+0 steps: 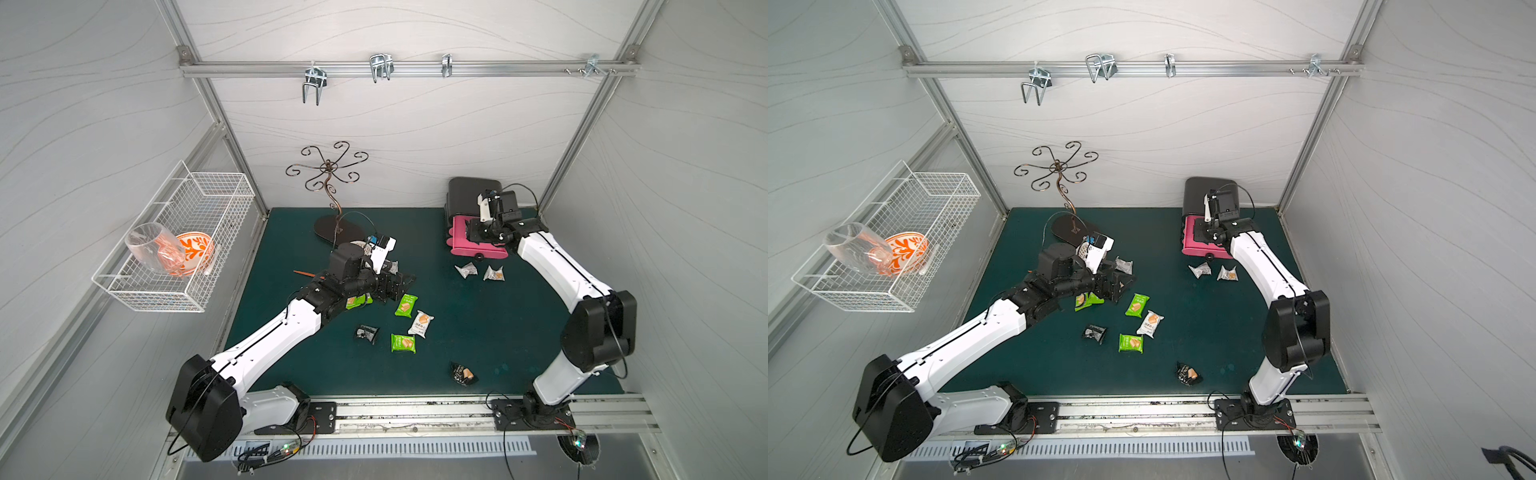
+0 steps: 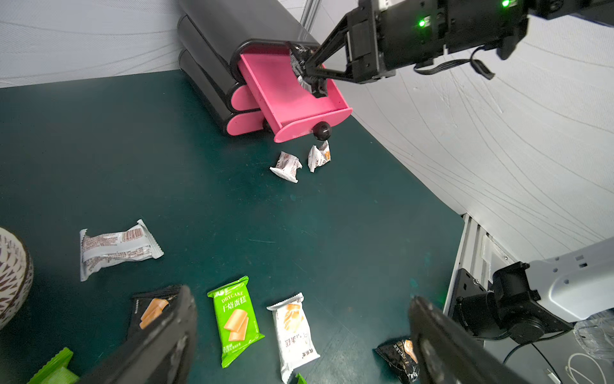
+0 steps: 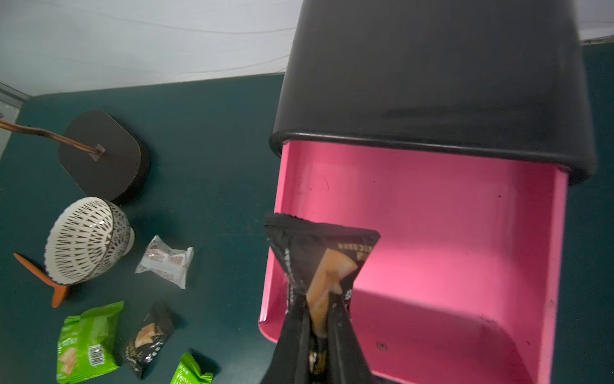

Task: Place the cookies into the drawer by color
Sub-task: Place the cookie in the drawer.

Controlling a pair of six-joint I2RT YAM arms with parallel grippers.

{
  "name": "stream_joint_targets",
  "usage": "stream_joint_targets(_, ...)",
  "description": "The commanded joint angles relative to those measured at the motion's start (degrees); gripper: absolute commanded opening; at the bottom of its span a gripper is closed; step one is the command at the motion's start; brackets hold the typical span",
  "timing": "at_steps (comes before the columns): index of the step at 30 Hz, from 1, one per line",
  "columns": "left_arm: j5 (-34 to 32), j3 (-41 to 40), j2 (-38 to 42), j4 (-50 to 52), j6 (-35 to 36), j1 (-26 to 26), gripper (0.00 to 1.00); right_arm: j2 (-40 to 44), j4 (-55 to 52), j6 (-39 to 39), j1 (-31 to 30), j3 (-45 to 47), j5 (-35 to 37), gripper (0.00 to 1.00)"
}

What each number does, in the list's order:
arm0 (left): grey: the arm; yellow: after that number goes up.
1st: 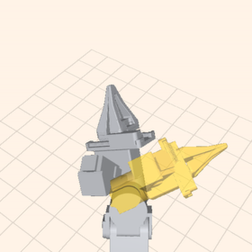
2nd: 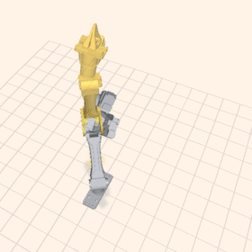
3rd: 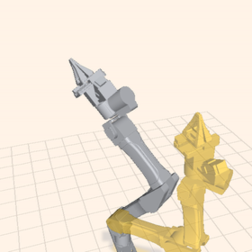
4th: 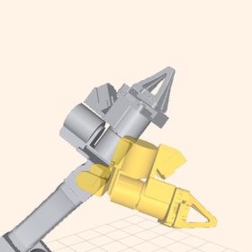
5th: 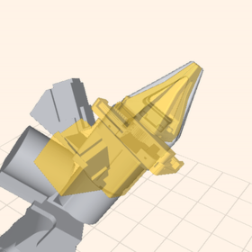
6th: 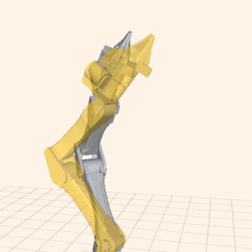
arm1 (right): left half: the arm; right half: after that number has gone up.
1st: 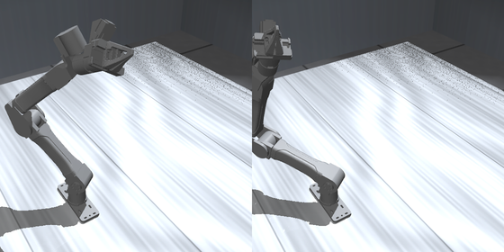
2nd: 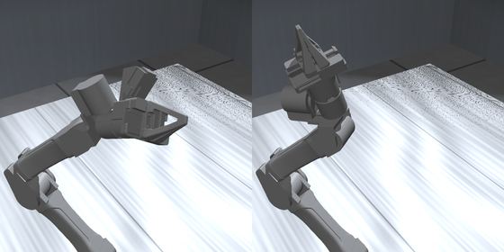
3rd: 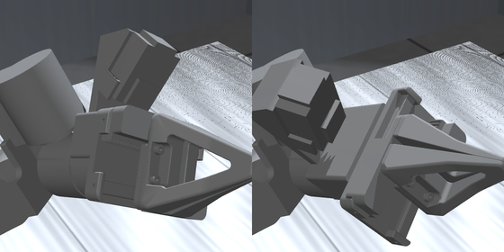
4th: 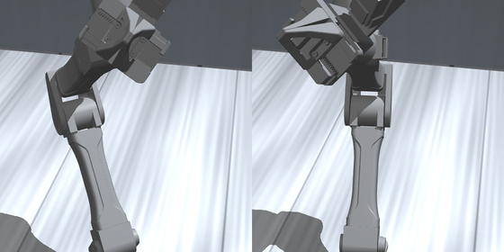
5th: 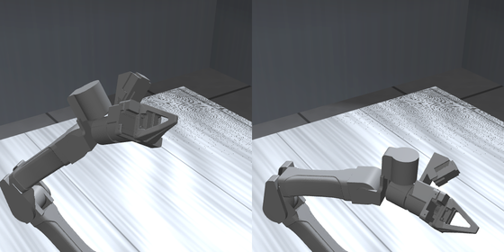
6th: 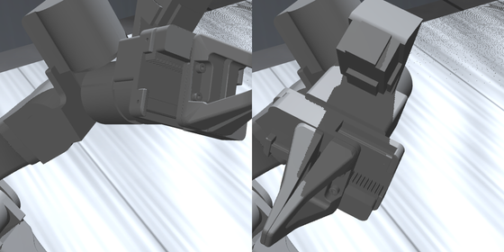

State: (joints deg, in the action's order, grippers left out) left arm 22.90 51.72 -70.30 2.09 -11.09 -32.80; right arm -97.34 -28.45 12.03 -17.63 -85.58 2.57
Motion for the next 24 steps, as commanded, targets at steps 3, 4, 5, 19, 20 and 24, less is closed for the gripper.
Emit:
stream_joint_targets(3, -0.2, 2.8, -0.1, -1.2, 0.2, -0.4, 0.99, -4.8, 1.5, -3.1, -0.2, -2.6, -0.8, 0.0)
stream_joint_targets(4, -0.1, 2.8, -0.1, -1.2, 0.1, -0.4, 0.99, -5.6, 1.5, -3.1, -0.2, -2.9, -0.9, 0.0)
stream_joint_targets(5, -0.2, 2.9, -0.1, -1.0, 0.1, -0.4, 0.99, -6.3, 1.3, -3.1, -0.3, -3.2, -0.7, 0.0)
stream_joint_targets(19, -0.2, 3.3, -0.8, -1.5, -0.3, -0.4, 0.99, 0.9, -0.9, -1.8, -0.7, -2.3, -0.4, 0.33)
stream_joint_targets(20, -0.2, 3.4, -0.8, -1.6, -0.3, -0.4, 0.99, 2.8, -1.6, -1.5, -0.7, -1.4, -1.1, 0.32)
stream_joint_targets(24, -0.3, 3.7, -1.2, -1.2, 0.2, -0.4, 0.99, 13.1, -6.4, -0.5, -1.5, 5.5, -4.6, 0.32)
